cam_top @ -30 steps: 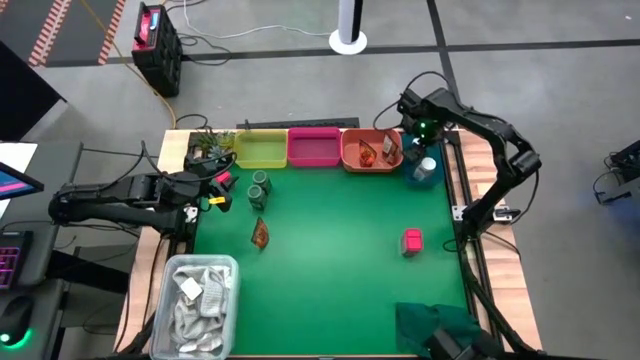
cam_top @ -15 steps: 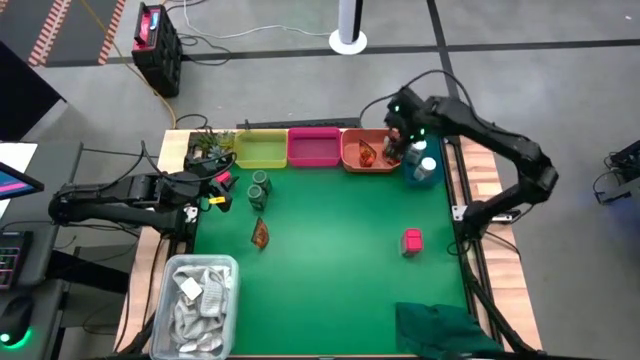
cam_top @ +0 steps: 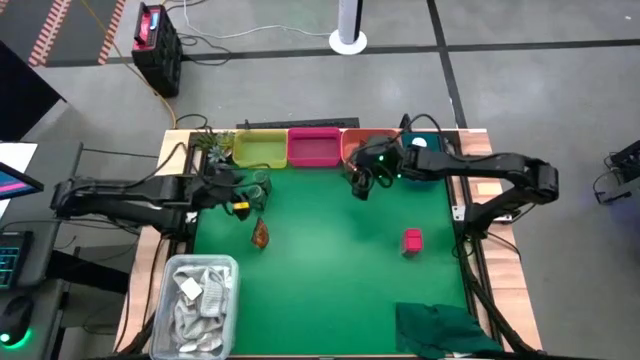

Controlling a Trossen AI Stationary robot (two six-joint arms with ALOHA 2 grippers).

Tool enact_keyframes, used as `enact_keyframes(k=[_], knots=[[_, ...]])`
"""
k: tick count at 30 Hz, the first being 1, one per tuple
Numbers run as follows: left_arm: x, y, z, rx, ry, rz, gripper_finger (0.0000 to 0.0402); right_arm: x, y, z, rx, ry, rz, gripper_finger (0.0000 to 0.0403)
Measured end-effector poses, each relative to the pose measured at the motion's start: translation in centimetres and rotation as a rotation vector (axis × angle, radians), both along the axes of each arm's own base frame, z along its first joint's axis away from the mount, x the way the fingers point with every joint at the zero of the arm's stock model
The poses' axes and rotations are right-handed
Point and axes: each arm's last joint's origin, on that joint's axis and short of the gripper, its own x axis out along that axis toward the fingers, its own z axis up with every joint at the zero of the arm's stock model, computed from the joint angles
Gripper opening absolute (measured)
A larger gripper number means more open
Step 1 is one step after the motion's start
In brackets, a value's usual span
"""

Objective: Sort spices by type
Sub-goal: Put the bottom green seasoning into the red bin

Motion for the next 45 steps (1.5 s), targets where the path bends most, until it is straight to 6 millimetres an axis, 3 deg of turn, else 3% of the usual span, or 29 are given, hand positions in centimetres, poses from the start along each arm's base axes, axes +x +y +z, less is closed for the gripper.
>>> enact_keyframes(k=[7,12,17,28,40,45], knots=[[2.5,-0.2,0.7,-0.097,0.040,-0.094,0.0224,0.6,0.7,0.3,-0.014,-0.054,0.025,0.0265],[2.9,-0.2,-0.3,-0.147,0.127,-0.037,0.0236,0.5,0.5,-0.3,-0.019,-0.080,0.015,0.0265],[2.6,0.3,-0.8,-0.166,0.163,0.045,0.0270,0.4,0.5,-2.0,-0.038,-0.155,0.012,0.0265],[3.4,2.0,-1.8,-0.186,0.190,0.153,0.0342,0.0,-0.4,-2.1,-0.056,-0.176,-0.013,0.0265],[5.3,3.2,-4.4,-0.243,0.313,0.153,0.0341,0.1,0.0,-2.2,-0.076,-0.163,0.014,0.0265],[5.5,3.4,-4.5,-0.239,0.318,0.118,0.0311,0.1,0.0,-2.3,-0.078,-0.160,0.013,0.0265]])
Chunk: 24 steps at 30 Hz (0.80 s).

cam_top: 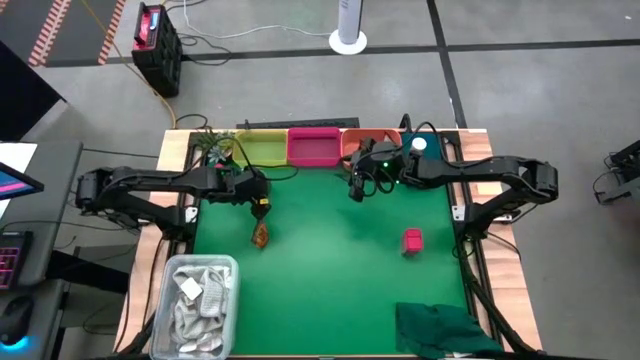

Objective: Sort spices by type
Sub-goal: Put the bottom green seasoning into the red bin

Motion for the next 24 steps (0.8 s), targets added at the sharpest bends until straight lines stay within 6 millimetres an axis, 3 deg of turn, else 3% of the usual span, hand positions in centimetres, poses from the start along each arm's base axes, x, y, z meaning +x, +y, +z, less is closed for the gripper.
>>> enact_keyframes(k=[7,14,24], knots=[[0.1,-0.1,0.1,-0.013,-0.009,-0.026,0.0195,0.0,0.0,0.0,-0.006,0.002,0.003,0.0265],[-0.4,-0.4,0.6,-0.089,-0.041,-0.085,0.0194,0.0,0.0,0.0,0.002,0.002,0.000,0.0265],[-1.7,-1.2,3.5,-0.155,-0.248,-0.192,0.0194,-0.5,0.0,-0.7,0.027,0.084,-0.004,0.0265]])
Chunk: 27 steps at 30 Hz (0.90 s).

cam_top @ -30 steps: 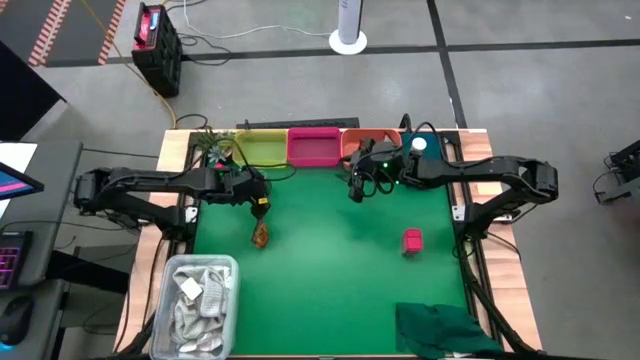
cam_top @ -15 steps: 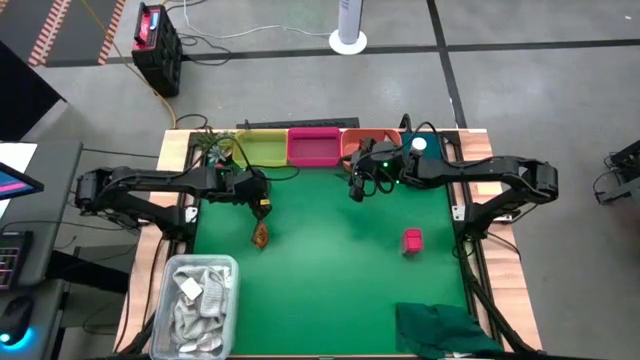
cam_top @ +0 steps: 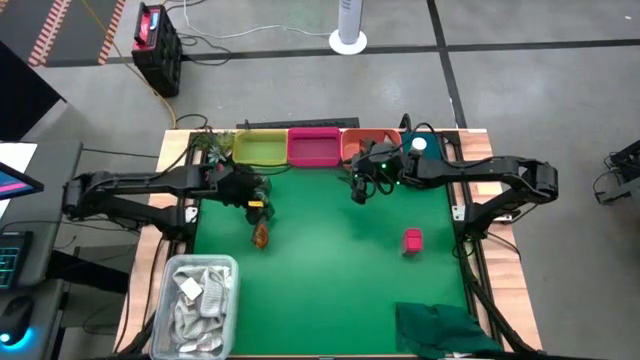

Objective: Sort spices by type
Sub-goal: Put the bottom green seasoning into the red bin

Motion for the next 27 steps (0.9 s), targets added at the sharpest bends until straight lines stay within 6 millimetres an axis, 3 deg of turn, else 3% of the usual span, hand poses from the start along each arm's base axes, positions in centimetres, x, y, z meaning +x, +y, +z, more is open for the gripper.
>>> enact_keyframes(k=[8,16,20,27], knots=[[1.0,-0.4,1.4,0.010,-0.178,-0.179,0.0205,-1.1,-0.9,-0.1,0.031,0.058,-0.047,0.0265],[2.7,0.2,2.1,0.088,-0.319,-0.232,0.0202,-1.0,-1.1,0.1,0.043,0.017,-0.066,0.0265],[3.7,1.3,2.3,0.156,-0.374,-0.230,0.0202,-0.3,-0.6,0.9,0.022,-0.070,-0.044,0.0265],[6.4,5.1,3.4,0.238,-0.283,-0.186,0.0202,0.0,0.1,1.0,0.019,-0.086,-0.014,0.0265]])
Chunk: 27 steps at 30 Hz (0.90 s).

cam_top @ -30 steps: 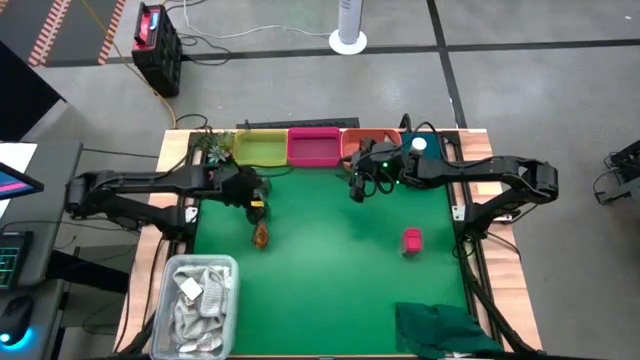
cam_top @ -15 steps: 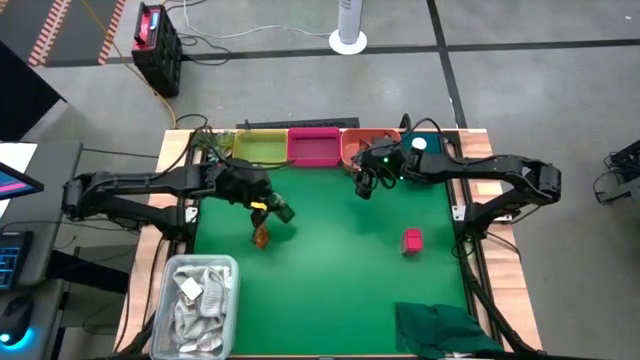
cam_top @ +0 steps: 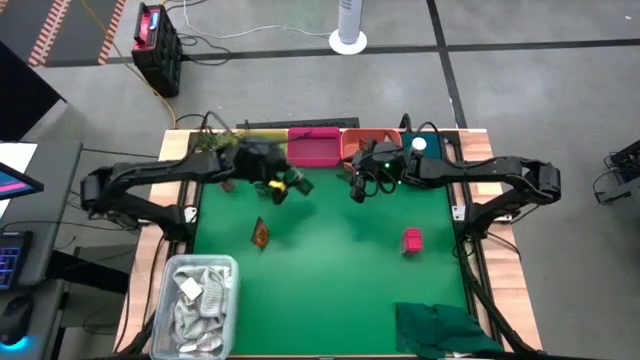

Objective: Sort spices by type
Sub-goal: Put the bottom green seasoning into the red bin

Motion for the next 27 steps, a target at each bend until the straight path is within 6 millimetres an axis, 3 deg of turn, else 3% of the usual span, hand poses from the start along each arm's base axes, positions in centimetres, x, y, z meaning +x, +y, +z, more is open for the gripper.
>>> enact_keyframes(k=[5,12,16,27], knots=[[1.9,3.6,0.9,0.031,0.073,0.069,0.0202,-0.3,0.1,-0.5,0.024,0.055,-0.005,0.0265],[4.1,8.9,0.7,0.002,0.197,0.154,0.0202,-0.9,0.2,-1.6,0.088,0.170,-0.024,0.0265],[5.2,10.9,0.4,0.034,0.231,0.207,0.0202,-1.1,0.3,-1.8,0.077,0.207,-0.012,0.0265],[4.7,15.4,-2.6,-0.009,0.342,0.309,0.0202,-1.4,0.3,-2.7,0.076,0.218,-0.014,0.0265]])
